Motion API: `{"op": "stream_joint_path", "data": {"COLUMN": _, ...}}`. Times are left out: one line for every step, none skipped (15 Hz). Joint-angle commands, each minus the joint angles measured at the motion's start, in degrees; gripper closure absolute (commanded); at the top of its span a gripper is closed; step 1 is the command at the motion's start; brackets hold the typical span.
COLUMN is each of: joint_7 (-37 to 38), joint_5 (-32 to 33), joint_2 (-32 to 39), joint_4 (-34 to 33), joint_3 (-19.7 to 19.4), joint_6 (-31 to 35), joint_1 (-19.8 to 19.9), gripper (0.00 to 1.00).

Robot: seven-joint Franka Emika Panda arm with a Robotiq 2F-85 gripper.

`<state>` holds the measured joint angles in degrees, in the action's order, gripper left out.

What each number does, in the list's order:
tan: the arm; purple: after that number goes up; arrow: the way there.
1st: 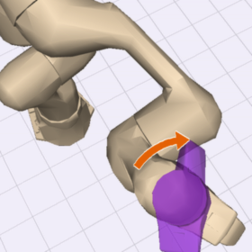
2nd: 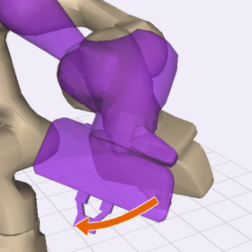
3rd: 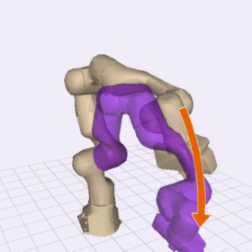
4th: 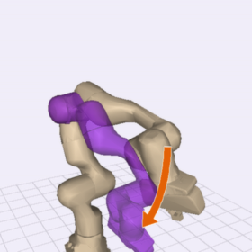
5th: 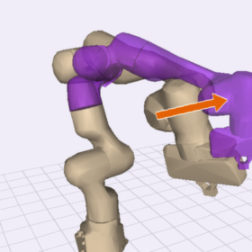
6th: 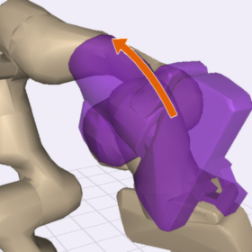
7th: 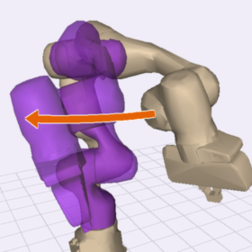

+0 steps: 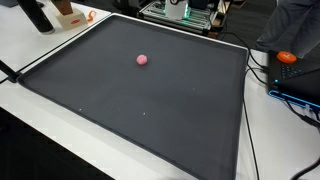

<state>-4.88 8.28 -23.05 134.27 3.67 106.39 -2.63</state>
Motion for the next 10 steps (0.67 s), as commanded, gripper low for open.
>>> {"op": "stream_joint_path", "data": {"joint_7": 5.44, "joint_5": -4.06, "joint_2": 2.70, "joint_4": 3.44, "joint_3": 3.34, "joint_6": 6.01, "joint_1": -3.63, "gripper": 0.99}}
{"op": "stream_joint_path", "data": {"joint_7": 6.86, "joint_5": -4.64, "joint_2": 4.33, "joint_4": 3.45, "joint_3": 4.34, "joint_6": 7.70, "joint_1": -4.26, "gripper": 0.99}}
{"op": "stream_joint_path", "data": {"joint_7": 7.48, "joint_5": -5.22, "joint_2": 5.86, "joint_4": 3.41, "joint_3": 4.92, "joint_6": 9.72, "joint_1": -4.81, "gripper": 0.99}}
{"op": "stream_joint_path", "data": {"joint_7": 8.31, "joint_5": -4.89, "joint_2": 7.16, "joint_4": 3.37, "joint_3": 5.51, "joint_6": 11.65, "joint_1": -5.04, "gripper": 0.99}}
{"op": "stream_joint_path", "data": {"joint_7": 6.92, "joint_5": -6.39, "joint_2": 8.33, "joint_4": 3.54, "joint_3": 5.23, "joint_6": 14.49, "joint_1": -5.69, "gripper": 0.99}}
{"op": "stream_joint_path", "data": {"joint_7": 7.21, "joint_5": -4.44, "joint_2": 6.22, "joint_4": 3.07, "joint_3": 5.37, "joint_6": 10.87, "joint_1": -5.11, "gripper": 0.96}}
{"op": "stream_joint_path", "data": {"joint_7": 7.20, "joint_5": -4.95, "joint_2": 7.48, "joint_4": 3.07, "joint_3": 5.47, "joint_6": 12.64, "joint_1": -5.42, "gripper": 0.96}}
{"op": "stream_joint_path", "data": {"joint_7": 7.19, "joint_5": -5.13, "joint_2": 8.36, "joint_4": 3.06, "joint_3": 5.48, "joint_6": 13.54, "joint_1": -5.51, "gripper": 0.96}}
{"op": "stream_joint_path", "data": {"joint_7": 7.19, "joint_5": -5.18, "joint_2": 8.83, "joint_4": 3.02, "joint_3": 5.45, "joint_6": 13.79, "joint_1": -5.51, "gripper": 0.96}}
{"op": "stream_joint_path", "data": {"joint_7": 7.19, "joint_5": -5.20, "joint_2": 9.02, "joint_4": 2.94, "joint_3": 5.42, "joint_6": 13.80, "joint_1": -5.50, "gripper": 0.96}}
